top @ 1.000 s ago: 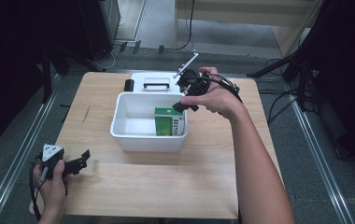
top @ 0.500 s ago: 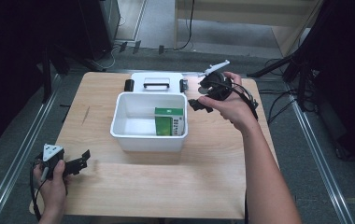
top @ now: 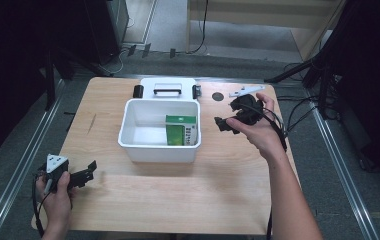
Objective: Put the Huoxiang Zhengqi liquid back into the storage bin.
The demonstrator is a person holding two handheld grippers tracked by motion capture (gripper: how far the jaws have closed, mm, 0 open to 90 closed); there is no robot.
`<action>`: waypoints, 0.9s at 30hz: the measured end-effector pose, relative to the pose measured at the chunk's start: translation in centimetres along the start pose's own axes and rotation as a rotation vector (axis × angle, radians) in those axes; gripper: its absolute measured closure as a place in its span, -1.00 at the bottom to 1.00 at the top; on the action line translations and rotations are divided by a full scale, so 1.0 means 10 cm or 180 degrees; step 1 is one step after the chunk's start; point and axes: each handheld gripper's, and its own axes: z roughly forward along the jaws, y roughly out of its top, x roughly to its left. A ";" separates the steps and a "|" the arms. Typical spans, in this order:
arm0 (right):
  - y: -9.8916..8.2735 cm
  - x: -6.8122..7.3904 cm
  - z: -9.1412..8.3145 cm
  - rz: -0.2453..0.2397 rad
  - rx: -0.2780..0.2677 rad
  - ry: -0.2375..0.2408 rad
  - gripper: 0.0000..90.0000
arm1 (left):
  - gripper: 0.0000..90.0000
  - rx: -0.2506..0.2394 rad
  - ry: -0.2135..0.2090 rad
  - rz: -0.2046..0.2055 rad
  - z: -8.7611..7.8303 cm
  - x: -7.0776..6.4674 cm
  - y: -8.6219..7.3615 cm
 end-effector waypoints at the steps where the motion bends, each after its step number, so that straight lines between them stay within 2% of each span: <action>1: -0.03 -0.01 -0.01 0.0023 -0.0004 -0.0018 -1.00 | -0.98 -0.0003 0.0002 0.0002 0.00 0.00 0.00; 6: -0.31 -0.07 -0.06 0.0201 -0.0014 -0.0089 -1.00 | -0.98 -0.0001 0.0009 0.0008 0.00 0.00 0.00; 8: -0.36 -0.09 -0.07 0.0237 -0.0020 -0.0090 -1.00 | -0.98 0.0002 0.0010 0.0011 0.00 -0.01 0.00; 12: -0.59 -0.14 -0.13 0.0413 -0.0108 -0.0155 -1.00 | -0.98 -0.0003 0.0016 0.0019 0.00 -0.01 0.00; 14: -0.62 -0.15 -0.14 0.0441 -0.0115 -0.0158 -1.00 | -0.98 0.0007 0.0008 0.0019 0.00 -0.01 0.00; 19: -0.89 -0.20 -0.17 0.0509 -0.0129 -0.0246 -1.00 | -0.98 0.0010 0.0018 0.0024 0.00 -0.01 0.00; 27: -1.35 -0.28 -0.19 0.0701 -0.0230 -0.0272 -1.00 | -0.98 0.0002 0.0033 0.0041 -0.01 -0.02 0.00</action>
